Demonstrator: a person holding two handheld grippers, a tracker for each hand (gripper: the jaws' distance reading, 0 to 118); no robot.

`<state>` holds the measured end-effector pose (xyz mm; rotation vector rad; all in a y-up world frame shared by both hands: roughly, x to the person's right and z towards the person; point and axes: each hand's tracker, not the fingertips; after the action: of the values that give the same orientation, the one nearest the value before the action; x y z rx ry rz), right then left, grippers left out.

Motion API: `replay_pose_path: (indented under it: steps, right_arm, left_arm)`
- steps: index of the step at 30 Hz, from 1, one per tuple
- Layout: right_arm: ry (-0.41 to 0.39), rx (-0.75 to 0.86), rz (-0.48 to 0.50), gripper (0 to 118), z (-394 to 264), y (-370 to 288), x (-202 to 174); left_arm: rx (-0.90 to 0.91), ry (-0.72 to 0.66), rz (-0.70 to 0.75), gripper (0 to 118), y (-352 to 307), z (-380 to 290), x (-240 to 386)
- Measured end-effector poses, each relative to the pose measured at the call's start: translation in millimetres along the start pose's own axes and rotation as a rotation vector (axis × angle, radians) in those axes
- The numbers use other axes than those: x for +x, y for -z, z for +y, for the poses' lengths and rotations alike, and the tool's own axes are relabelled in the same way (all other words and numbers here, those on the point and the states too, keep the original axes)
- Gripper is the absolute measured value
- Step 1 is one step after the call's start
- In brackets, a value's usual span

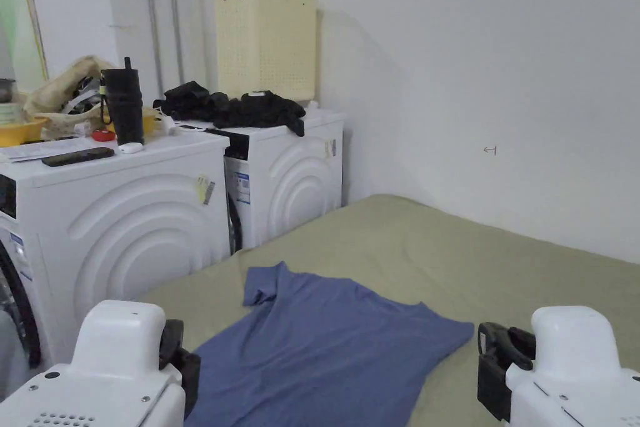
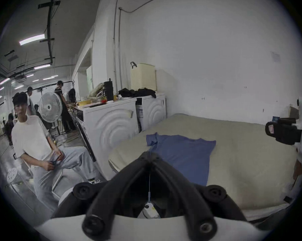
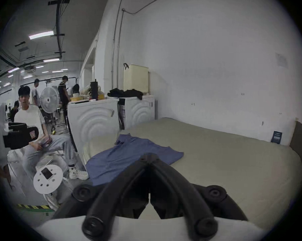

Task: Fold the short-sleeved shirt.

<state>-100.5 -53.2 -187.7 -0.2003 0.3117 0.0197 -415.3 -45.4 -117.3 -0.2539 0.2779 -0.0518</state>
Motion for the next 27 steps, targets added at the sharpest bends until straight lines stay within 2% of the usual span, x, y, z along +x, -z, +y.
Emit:
replay_pose_path:
  steps: [5, 10, 13, 17, 21, 22, 23, 24, 25, 26, 27]
  right_arm:
    - [0.011, -0.022, -0.023, 2, -7, 3, 13]
    - [0.035, -0.041, -0.069, 2, -14, 3, 43]
    - [0.036, -0.064, -0.13, 2, -21, 4, 66]
    - [0.082, -0.116, -0.199, 2, -36, 5, 105]
    - [0.123, -0.178, -0.282, 2, -51, 4, 145]
    - [0.131, -0.192, -0.3, 2, -55, 3, 154]
    - [0.136, -0.206, -0.319, 2, -58, 3, 163]
    - [0.143, -0.214, -0.33, 2, -61, 2, 173]
    - [0.147, -0.223, -0.342, 2, -64, 1, 180]
    - [0.156, -0.233, -0.357, 2, -66, 0, 188]
    - [0.17, -0.237, -0.361, 2, -69, -2, 195]
  left_arm:
    - [-0.026, 0.0, -0.045, 0, 11, -3, 13]
    - [-0.091, 0.034, -0.153, 0, 49, -4, 44]
    - [-0.175, 0.059, -0.255, 0, 93, 0, 68]
    - [-0.276, 0.01, -0.372, 0, 175, 12, 104]
    - [-0.366, 0.08, -0.46, 0, 266, 23, 157]
    - [-0.399, 0.097, -0.477, 3, 287, 23, 170]
    - [-0.424, 0.138, -0.493, 21, 311, 22, 185]
    - [-0.446, 0.165, -0.51, 72, 334, 19, 198]
    - [-0.478, 0.162, -0.535, 102, 354, 16, 209]
    - [-0.526, 0.163, -0.557, 109, 376, 10, 221]
    - [-0.577, 0.132, -0.583, 108, 395, 4, 229]
